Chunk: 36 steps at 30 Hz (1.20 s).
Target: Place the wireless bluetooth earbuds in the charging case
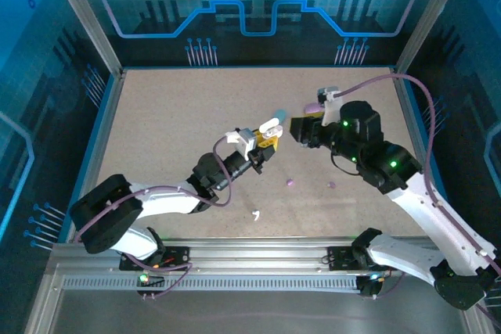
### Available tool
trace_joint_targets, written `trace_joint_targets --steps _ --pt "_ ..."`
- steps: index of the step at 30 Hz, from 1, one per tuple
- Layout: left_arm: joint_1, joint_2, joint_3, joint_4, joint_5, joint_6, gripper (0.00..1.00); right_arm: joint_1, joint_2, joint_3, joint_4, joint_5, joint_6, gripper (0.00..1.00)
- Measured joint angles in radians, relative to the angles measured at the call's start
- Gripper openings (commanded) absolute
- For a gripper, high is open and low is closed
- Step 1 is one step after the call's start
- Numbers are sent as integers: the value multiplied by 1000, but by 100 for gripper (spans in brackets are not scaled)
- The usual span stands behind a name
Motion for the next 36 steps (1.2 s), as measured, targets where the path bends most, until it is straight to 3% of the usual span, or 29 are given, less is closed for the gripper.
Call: trace_joint_targets --steps 6,11,16,25,36 --pt "60 -182 -83 -97 -21 -1 23 -129 33 -19 -169 4 99 49" --pt "122 -370 -139 -222 -27 -1 23 -133 163 -71 -267 -90 176 46" --pt "173 -570 -172 -386 -30 6 23 -13 322 -154 -289 -154 263 42" --pt "179 -856 -175 -692 -32 63 23 247 554 -190 -209 -204 425 40" --pt "179 -995 -174 -880 -59 108 23 397 798 -49 -199 -212 486 45"
